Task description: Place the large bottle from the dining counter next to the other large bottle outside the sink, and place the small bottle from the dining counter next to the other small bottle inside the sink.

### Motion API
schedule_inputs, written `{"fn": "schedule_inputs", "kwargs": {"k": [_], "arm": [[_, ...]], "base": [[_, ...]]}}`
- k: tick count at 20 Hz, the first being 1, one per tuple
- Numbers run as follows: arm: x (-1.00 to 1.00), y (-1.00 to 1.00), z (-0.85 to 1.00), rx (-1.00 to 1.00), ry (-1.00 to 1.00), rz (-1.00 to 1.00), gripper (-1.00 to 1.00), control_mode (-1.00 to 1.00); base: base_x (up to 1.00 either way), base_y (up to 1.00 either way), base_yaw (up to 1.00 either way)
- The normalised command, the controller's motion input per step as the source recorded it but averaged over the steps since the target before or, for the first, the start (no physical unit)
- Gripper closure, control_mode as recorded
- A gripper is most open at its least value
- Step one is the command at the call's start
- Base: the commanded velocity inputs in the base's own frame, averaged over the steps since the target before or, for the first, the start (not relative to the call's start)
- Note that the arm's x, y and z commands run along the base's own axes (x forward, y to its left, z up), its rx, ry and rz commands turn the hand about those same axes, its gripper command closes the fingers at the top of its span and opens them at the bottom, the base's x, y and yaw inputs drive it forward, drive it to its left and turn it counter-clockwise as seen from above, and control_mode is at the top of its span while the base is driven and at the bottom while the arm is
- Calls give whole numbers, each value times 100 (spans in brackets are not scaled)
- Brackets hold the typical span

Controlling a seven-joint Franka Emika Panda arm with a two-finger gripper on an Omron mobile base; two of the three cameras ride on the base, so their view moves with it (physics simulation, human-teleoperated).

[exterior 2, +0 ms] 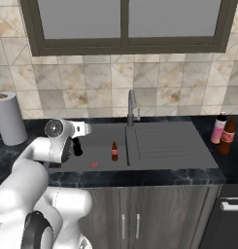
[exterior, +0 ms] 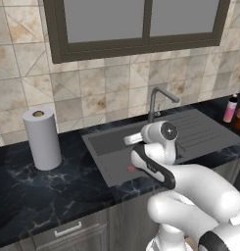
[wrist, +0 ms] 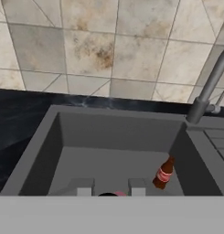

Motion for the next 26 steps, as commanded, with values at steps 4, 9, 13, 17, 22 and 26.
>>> {"fn": "schedule_inputs", "kwargs": {"k": [4, 9, 13, 17, 22, 26], "arm": [[21, -19, -40, 6, 0, 0, 100, -100], [23, -2, -51, 1, 0, 0, 100, -100], [22, 0, -54, 0, 0, 0, 100, -100], [18, 0, -41, 0, -1, 0, 100, -100], [14, -4, -18, 3, -6, 0, 100, -100], [24, -3, -17, 3, -7, 0, 100, -100]], "base": [[0, 0, 0], [0, 0, 0], [0, 0, 0], [0, 0, 0], [0, 0, 0], [0, 0, 0]]}}
